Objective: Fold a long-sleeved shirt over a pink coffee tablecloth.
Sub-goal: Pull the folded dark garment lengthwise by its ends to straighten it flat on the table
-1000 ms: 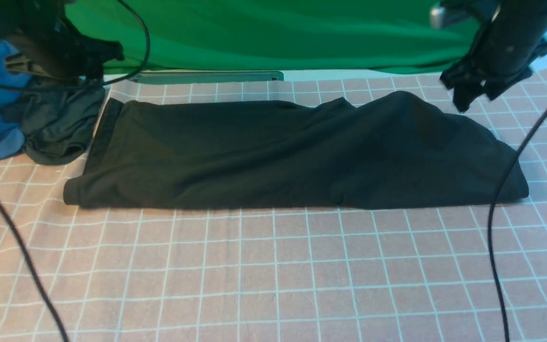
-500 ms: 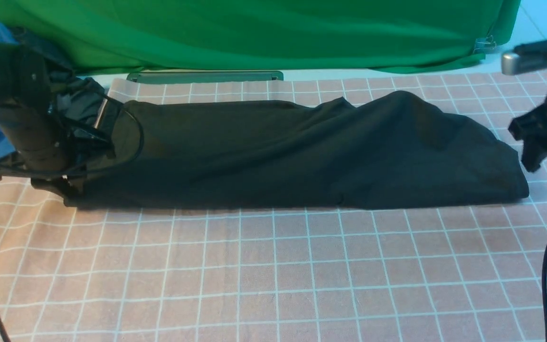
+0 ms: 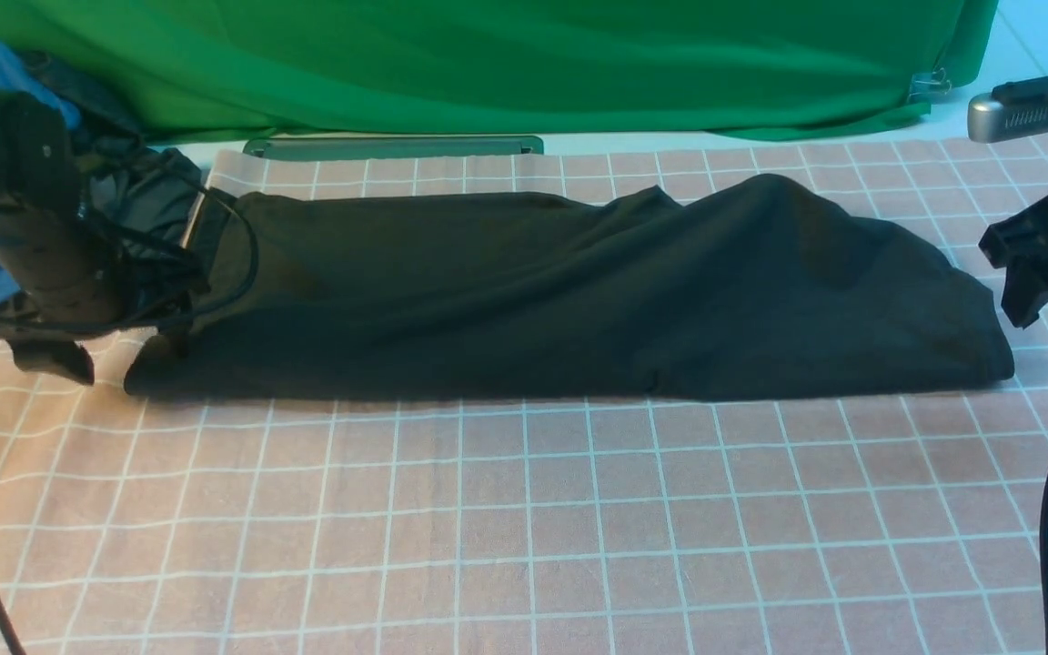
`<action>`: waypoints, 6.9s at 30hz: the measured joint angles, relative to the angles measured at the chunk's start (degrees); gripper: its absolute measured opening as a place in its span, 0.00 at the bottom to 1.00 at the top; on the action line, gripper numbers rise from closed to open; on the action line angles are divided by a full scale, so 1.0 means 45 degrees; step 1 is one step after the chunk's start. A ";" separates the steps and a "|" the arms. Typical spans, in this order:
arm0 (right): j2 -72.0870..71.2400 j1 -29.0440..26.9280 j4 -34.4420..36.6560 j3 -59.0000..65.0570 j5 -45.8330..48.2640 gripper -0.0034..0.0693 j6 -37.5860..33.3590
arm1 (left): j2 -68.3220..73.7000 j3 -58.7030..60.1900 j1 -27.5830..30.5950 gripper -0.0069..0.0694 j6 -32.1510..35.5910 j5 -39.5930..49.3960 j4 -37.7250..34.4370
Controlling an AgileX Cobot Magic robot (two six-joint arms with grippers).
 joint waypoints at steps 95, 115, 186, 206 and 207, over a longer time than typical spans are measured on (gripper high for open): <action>-0.7811 -0.1038 0.0649 0.9396 -0.0343 0.51 0.0630 | -0.5870 0.5310 -0.0012 0.60 0.1196 -0.0920 -0.2668; -0.9115 -0.1038 0.0565 0.9396 -0.1299 0.51 0.0630 | -0.2323 0.4752 -0.0193 0.40 0.2807 -0.3632 -0.2117; -0.0016 0.2659 0.4492 0.5711 -0.8572 0.13 -0.1651 | -0.3787 0.6551 -0.6343 0.13 0.0947 -0.2527 -0.3107; -0.4548 0.2876 -0.0516 0.6603 -0.3027 0.14 0.0902 | -0.7193 0.6599 -0.6354 0.13 -0.1147 0.0030 -0.0785; -0.4714 0.2691 -0.1195 0.7097 -0.2843 0.15 0.1415 | -0.7598 0.6599 -0.6354 0.13 -0.1341 0.0380 -0.0636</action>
